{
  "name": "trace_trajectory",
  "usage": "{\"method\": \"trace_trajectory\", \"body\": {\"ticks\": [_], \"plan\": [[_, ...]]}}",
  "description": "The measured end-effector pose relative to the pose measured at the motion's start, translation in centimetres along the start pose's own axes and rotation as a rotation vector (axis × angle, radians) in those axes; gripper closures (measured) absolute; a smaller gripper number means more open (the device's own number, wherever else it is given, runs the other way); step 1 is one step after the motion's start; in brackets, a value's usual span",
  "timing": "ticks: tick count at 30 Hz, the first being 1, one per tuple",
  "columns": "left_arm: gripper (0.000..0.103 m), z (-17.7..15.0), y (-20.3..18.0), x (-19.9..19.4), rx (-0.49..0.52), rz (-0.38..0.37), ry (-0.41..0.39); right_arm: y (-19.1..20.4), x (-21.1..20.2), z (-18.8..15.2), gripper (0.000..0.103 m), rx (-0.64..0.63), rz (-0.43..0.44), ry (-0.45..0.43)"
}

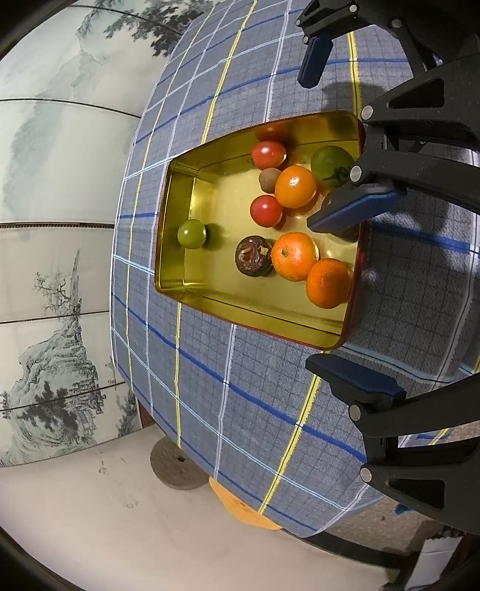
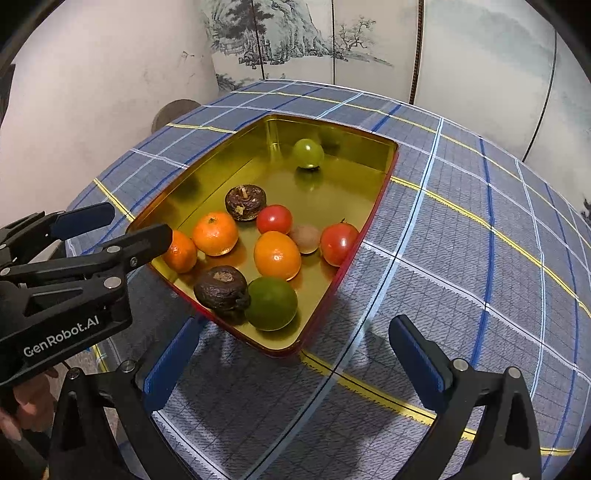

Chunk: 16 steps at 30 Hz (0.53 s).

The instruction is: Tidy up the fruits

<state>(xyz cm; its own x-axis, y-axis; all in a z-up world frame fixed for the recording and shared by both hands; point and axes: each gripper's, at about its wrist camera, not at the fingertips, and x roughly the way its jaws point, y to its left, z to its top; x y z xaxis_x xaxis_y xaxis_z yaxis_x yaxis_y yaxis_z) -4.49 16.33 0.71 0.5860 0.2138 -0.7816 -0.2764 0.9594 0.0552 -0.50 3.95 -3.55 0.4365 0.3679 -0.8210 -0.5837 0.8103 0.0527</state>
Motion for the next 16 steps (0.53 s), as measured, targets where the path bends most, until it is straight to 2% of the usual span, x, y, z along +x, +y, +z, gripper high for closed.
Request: {"method": "trace_trajectory", "body": {"ticks": [16], "plan": [[0.034,-0.33,-0.11,0.47,0.008,-0.024,0.013,0.19,0.25,-0.14,0.001,-0.005,0.002,0.006]]}}
